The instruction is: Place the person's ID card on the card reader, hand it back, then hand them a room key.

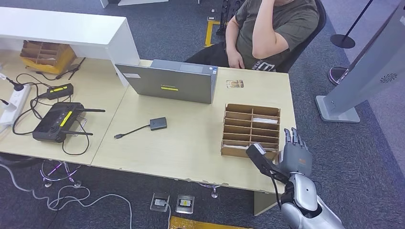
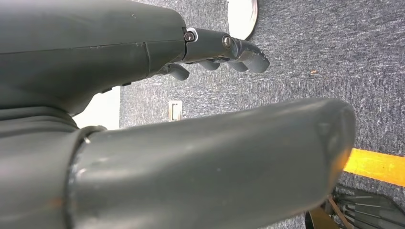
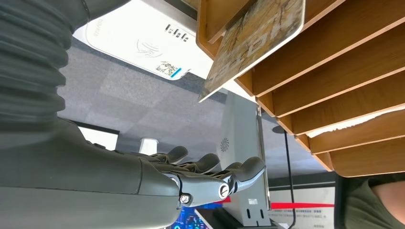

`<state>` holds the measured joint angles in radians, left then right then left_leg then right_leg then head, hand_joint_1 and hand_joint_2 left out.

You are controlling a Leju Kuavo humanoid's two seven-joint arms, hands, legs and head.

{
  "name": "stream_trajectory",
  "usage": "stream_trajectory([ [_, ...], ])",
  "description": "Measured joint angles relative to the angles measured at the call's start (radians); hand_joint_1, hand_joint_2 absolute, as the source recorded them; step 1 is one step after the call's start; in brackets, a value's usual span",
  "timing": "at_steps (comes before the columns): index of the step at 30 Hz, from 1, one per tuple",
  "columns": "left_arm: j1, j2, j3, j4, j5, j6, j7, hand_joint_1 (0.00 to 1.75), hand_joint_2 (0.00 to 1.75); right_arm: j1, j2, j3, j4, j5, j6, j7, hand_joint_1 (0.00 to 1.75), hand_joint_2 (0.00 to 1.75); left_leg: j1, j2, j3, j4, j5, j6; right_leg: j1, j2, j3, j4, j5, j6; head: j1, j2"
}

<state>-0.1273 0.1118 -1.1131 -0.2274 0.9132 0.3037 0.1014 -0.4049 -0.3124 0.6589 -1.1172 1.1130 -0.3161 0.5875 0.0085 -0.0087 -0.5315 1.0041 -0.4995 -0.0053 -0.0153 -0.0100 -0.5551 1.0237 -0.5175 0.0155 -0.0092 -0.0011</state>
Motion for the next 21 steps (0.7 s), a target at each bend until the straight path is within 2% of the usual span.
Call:
stream_trajectory([
  [21,-0.002,0.000,-0.001,0.000,-0.001,-0.009,0.000,0.00,0.00,-0.015,0.022,0.013,0.033,-0.024,-0.030,-0.027,0.00,1.75,0.000,0.000,0.000,0.000,0.000,0.000,0.000,0.000,0.000,0.000,0.000,0.000,0.000,0.000],
])
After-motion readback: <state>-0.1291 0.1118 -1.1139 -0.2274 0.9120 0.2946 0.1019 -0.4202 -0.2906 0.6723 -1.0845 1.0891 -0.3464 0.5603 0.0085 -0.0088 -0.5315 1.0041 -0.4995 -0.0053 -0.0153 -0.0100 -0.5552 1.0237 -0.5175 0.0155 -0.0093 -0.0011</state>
